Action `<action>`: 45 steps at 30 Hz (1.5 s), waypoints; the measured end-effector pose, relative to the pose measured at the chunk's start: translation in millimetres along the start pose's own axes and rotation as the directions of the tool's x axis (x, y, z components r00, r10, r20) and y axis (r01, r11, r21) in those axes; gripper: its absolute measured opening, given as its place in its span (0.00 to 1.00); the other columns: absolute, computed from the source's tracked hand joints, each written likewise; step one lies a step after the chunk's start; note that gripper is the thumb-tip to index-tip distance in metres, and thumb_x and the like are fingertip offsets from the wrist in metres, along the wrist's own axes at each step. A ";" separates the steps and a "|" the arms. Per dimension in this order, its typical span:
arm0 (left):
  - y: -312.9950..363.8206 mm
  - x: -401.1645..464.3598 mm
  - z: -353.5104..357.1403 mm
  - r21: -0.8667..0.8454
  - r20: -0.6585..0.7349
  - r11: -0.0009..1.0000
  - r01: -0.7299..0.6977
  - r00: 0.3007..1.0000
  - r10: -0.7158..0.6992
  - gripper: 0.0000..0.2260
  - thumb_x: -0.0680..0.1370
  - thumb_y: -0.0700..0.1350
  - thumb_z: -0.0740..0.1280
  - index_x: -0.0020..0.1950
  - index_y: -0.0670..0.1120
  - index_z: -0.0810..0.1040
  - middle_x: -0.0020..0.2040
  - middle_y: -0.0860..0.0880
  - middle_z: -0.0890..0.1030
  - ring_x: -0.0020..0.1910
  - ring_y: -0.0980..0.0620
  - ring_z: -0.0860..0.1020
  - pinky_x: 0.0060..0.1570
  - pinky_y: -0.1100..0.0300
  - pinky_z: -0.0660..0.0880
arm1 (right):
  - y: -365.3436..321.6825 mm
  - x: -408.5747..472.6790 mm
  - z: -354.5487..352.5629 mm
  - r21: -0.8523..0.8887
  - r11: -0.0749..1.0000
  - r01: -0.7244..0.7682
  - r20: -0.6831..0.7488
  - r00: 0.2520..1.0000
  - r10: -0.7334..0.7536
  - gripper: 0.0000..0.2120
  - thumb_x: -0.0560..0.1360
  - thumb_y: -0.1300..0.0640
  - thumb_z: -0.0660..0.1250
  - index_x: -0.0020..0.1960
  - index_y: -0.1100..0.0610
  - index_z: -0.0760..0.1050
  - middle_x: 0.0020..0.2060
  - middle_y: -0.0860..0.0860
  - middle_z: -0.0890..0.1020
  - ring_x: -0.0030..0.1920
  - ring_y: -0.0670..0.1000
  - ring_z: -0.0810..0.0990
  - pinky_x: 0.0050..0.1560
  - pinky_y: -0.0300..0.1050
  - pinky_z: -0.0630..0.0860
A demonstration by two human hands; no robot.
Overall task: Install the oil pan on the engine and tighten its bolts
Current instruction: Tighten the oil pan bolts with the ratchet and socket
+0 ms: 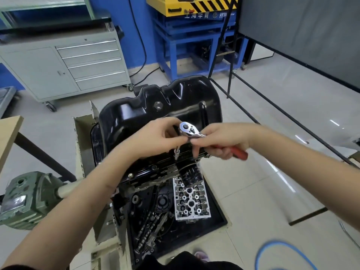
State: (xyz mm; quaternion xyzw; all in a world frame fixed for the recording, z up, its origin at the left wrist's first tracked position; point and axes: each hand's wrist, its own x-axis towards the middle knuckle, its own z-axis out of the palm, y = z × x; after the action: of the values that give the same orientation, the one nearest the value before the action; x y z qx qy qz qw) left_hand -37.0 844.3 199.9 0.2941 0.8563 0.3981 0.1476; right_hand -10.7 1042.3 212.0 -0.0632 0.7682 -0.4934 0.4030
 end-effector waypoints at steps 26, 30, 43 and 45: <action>-4.2 10.0 14.8 -0.539 -0.285 0.829 -0.153 0.959 -0.009 0.07 0.74 0.50 0.63 0.48 0.49 0.76 0.40 0.46 0.80 0.40 0.54 0.79 0.47 0.58 0.76 | 4.0 -19.5 41.1 0.288 0.921 0.261 -0.284 0.942 -0.178 0.06 0.74 0.66 0.62 0.47 0.57 0.73 0.22 0.47 0.71 0.15 0.43 0.63 0.17 0.29 0.56; -20.8 -1.5 20.3 -0.406 -0.181 0.911 -0.074 0.984 -0.001 0.15 0.73 0.36 0.69 0.53 0.53 0.74 0.46 0.53 0.82 0.46 0.61 0.80 0.51 0.66 0.76 | -13.8 -21.3 -9.6 -0.392 0.904 0.171 -0.322 0.895 -0.309 0.11 0.71 0.64 0.68 0.48 0.48 0.78 0.33 0.54 0.80 0.33 0.58 0.76 0.30 0.43 0.75; -24.6 -4.9 28.1 0.160 -0.258 0.984 -0.077 0.959 0.116 0.09 0.78 0.44 0.63 0.51 0.39 0.78 0.43 0.44 0.82 0.42 0.47 0.80 0.46 0.54 0.75 | -23.6 0.0 5.6 -0.150 0.958 0.243 -0.197 0.943 -0.270 0.24 0.76 0.62 0.63 0.67 0.44 0.63 0.24 0.48 0.76 0.25 0.44 0.74 0.25 0.34 0.71; -20.8 -2.7 28.5 0.222 -0.283 0.969 -0.111 0.943 0.173 0.09 0.77 0.44 0.64 0.50 0.40 0.79 0.42 0.45 0.81 0.43 0.48 0.79 0.44 0.57 0.73 | -14.3 -2.0 17.6 0.115 0.956 0.270 -0.267 0.935 -0.232 0.25 0.76 0.64 0.62 0.67 0.44 0.64 0.22 0.48 0.73 0.23 0.44 0.70 0.23 0.35 0.68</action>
State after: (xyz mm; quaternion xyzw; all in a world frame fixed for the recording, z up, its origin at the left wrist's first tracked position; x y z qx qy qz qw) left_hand -29.1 849.0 165.7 0.3052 0.8812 0.3583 -0.0440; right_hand -1.7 1023.6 221.4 -0.0676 0.7593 -0.6012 0.2399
